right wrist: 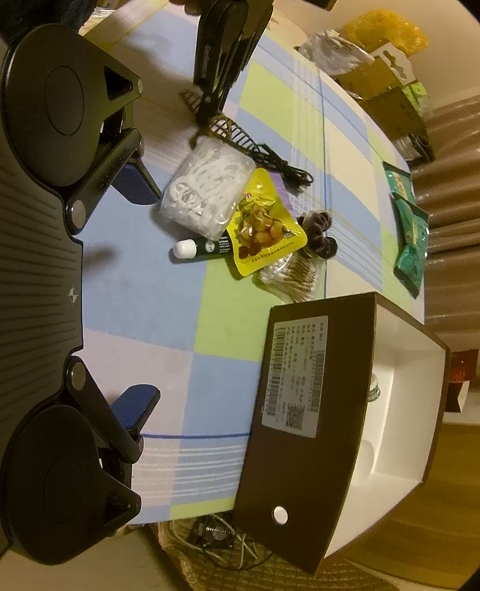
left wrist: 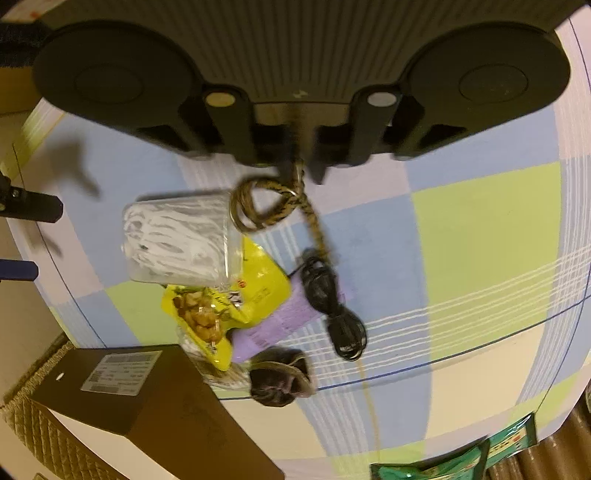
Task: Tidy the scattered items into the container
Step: 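Grasp the leopard-print hair clip with the left gripper and lift it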
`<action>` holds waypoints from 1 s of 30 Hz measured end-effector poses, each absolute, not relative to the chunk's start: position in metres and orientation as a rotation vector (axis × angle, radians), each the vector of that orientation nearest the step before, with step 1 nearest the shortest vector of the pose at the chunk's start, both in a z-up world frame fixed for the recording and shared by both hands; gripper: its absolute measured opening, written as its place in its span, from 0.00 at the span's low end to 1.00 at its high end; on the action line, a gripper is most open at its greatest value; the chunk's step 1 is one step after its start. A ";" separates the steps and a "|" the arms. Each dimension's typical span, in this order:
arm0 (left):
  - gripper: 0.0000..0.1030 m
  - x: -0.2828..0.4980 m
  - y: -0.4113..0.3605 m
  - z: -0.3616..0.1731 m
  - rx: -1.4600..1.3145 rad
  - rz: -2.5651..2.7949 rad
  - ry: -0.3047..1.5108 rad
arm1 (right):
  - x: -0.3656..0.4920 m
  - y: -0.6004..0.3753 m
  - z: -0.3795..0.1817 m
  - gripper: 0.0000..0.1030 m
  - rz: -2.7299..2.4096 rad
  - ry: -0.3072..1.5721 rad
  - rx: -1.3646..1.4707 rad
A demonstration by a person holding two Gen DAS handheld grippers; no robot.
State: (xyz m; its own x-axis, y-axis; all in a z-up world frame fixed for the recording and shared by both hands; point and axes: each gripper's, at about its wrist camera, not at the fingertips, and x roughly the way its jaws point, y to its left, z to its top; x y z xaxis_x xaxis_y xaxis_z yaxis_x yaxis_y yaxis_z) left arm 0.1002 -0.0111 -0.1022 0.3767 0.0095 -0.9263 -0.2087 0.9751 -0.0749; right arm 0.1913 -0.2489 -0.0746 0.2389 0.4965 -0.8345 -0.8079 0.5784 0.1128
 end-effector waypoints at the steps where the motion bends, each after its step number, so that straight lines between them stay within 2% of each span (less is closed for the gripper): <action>1: 0.04 0.098 -0.010 -0.101 -0.188 0.142 1.176 | 0.192 -0.248 -0.075 0.98 0.928 0.972 -0.378; 6: 0.04 0.082 -0.002 -0.099 -0.163 0.162 1.182 | 0.196 -0.240 -0.078 0.98 0.958 0.972 -0.385; 11: 0.14 0.077 0.004 -0.099 -0.181 0.171 1.176 | 0.196 -0.233 -0.080 0.98 0.985 0.980 -0.395; 13: 0.14 0.078 0.004 -0.100 -0.181 0.167 1.170 | 0.194 -0.229 -0.080 0.98 0.996 0.980 -0.397; 16: 0.12 0.080 0.001 -0.100 -0.148 0.143 1.149 | 0.193 -0.224 -0.080 0.98 1.023 0.972 -0.406; 17: 0.07 0.080 0.001 -0.100 -0.144 0.130 1.143 | 0.192 -0.222 -0.080 0.98 1.037 0.967 -0.409; 20: 0.05 0.078 0.008 -0.099 -0.166 0.125 1.137 | 0.186 -0.213 -0.079 0.98 1.090 0.940 -0.429; 28: 0.05 0.058 0.045 -0.098 -0.239 0.250 1.133 | 0.163 -0.182 -0.086 0.97 1.284 0.810 -0.541; 30: 0.05 0.050 0.054 -0.098 -0.265 0.271 1.133 | 0.160 -0.175 -0.090 0.91 1.315 0.784 -0.571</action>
